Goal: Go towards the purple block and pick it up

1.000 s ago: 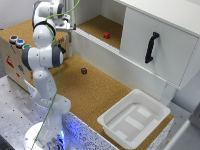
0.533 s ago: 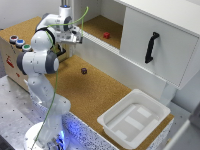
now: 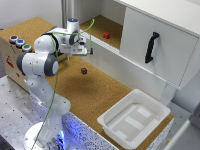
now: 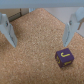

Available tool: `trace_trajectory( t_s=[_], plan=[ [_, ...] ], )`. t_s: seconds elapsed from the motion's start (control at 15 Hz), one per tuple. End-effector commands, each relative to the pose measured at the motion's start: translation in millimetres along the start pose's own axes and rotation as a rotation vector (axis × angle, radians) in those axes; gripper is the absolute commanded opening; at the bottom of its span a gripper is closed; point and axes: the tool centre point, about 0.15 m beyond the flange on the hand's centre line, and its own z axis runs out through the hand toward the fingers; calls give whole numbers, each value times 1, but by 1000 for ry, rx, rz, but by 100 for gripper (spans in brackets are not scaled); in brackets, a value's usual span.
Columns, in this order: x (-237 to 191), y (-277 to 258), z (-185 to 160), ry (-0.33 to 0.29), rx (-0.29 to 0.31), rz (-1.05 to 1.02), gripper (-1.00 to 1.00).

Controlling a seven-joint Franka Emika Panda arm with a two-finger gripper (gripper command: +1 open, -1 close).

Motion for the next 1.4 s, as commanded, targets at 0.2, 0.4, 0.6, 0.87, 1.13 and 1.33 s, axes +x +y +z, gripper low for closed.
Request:
trace_trajectory(
  t_s=[0.2,0.4,0.6,0.87,1.13,1.33],
  plan=[
    [20,48,64,-66,66,-209,100],
    [16,55,75,-82,84,-273,100],
    [12,52,87,-95,86,-338,100],
    [12,55,98,-107,98,-359,100],
    [14,61,109,-122,101,-352,-100],
    [16,59,113,-128,101,-356,-100]
  ],
)
